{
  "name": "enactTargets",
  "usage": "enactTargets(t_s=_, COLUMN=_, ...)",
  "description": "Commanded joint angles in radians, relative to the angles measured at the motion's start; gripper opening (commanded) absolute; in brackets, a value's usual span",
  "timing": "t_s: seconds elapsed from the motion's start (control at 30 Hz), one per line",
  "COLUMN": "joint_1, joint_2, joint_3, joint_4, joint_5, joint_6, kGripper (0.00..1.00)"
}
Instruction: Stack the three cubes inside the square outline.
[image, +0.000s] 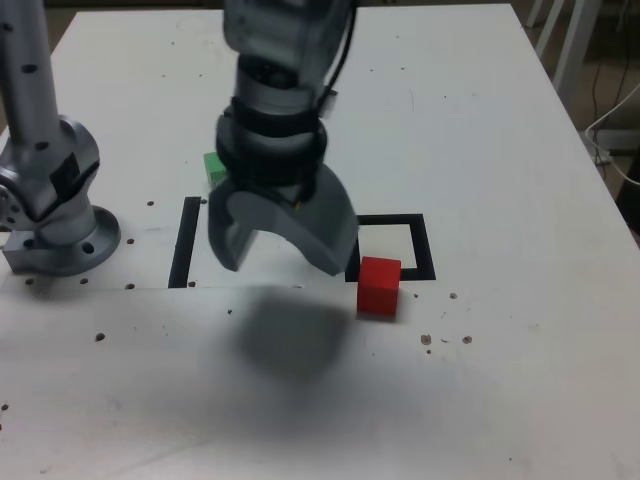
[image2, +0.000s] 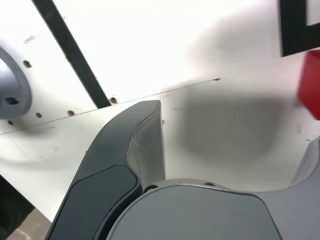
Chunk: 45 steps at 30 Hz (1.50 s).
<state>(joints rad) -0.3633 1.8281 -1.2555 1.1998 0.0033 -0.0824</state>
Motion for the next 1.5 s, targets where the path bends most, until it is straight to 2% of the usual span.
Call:
enactTargets(t_s=0.0, joint_1=-0.001, joint_2=0.019, joint_3=-0.025, joint_4=0.006, joint_5=0.003, joint_6=-0.002, kGripper=0.99)
enactTargets(t_s=0.37, joint_1=-0.005, joint_2=0.100, joint_3=-0.198, joint_4=0.085, joint_5=0.044, joint_6=0.000, kGripper=0.99)
enactTargets(t_s=0.93, joint_1=-0.002, joint_2=0.242, joint_3=-0.282, joint_4=0.066, joint_5=0.041, joint_6=0.021, kGripper=0.97)
enactTargets(t_s=1.13, joint_1=0.013, joint_2=0.285, joint_3=-0.293, joint_4=0.052, joint_5=0.032, joint_6=0.044, kGripper=0.93)
enactTargets(t_s=1.27, joint_1=0.028, joint_2=0.312, joint_3=-0.297, joint_4=0.050, joint_5=0.027, joint_6=0.060, kGripper=0.87)
enactTargets(t_s=1.33, joint_1=0.032, joint_2=0.321, joint_3=-0.299, joint_4=0.050, joint_5=0.025, joint_6=0.063, kGripper=0.80)
enactTargets(t_s=1.37, joint_1=0.033, joint_2=0.324, joint_3=-0.300, joint_4=0.049, joint_5=0.025, joint_6=0.063, kGripper=0.75)
enactTargets(t_s=1.47, joint_1=0.035, joint_2=0.329, joint_3=-0.301, joint_4=0.038, joint_5=0.030, joint_6=0.061, kGripper=0.52)
